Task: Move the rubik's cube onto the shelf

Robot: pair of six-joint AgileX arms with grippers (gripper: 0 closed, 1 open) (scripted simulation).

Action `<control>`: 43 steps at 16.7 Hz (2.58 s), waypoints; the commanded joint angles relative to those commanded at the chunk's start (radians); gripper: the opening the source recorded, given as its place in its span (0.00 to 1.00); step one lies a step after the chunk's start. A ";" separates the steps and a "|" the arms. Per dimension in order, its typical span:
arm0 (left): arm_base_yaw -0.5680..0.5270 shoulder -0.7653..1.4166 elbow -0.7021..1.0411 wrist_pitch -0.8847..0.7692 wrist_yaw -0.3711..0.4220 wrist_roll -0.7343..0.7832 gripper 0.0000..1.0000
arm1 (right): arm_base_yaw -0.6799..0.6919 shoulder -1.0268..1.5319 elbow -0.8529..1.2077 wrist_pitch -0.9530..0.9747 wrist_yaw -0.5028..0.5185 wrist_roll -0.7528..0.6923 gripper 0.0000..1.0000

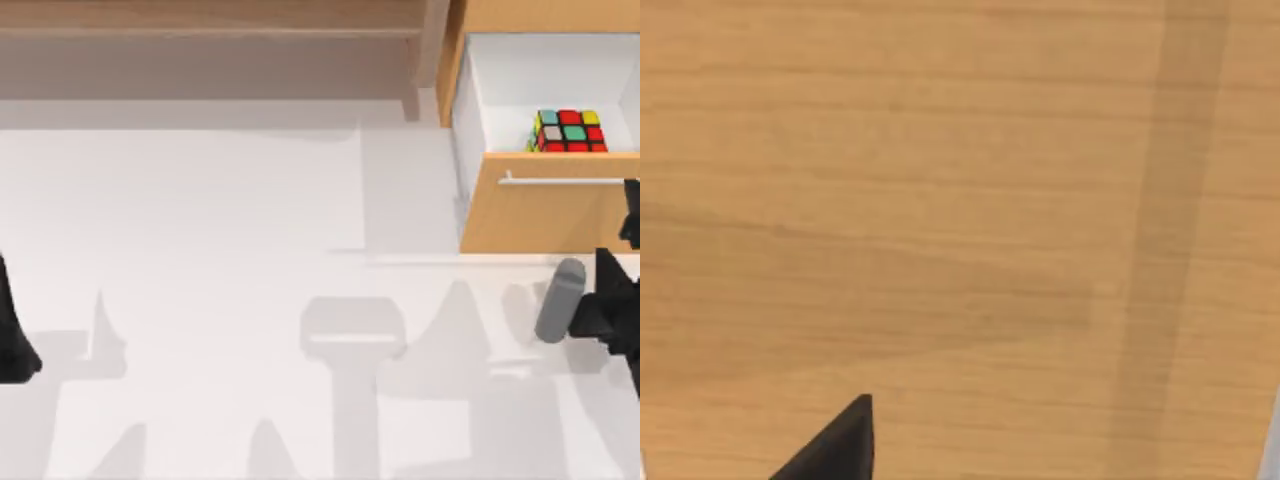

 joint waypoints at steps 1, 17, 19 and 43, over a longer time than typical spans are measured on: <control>0.000 0.000 0.000 0.000 0.000 0.000 1.00 | 0.000 0.000 0.000 0.000 0.000 0.000 1.00; 0.000 0.000 0.000 0.000 0.000 0.000 1.00 | 0.343 -0.082 0.663 -1.099 -0.082 0.614 1.00; 0.000 0.000 0.000 0.000 0.000 0.000 1.00 | 0.319 -0.070 0.836 -1.393 -0.099 0.757 1.00; 0.000 0.000 0.000 0.000 0.000 0.000 1.00 | -0.214 0.463 2.259 -3.255 -0.362 1.735 1.00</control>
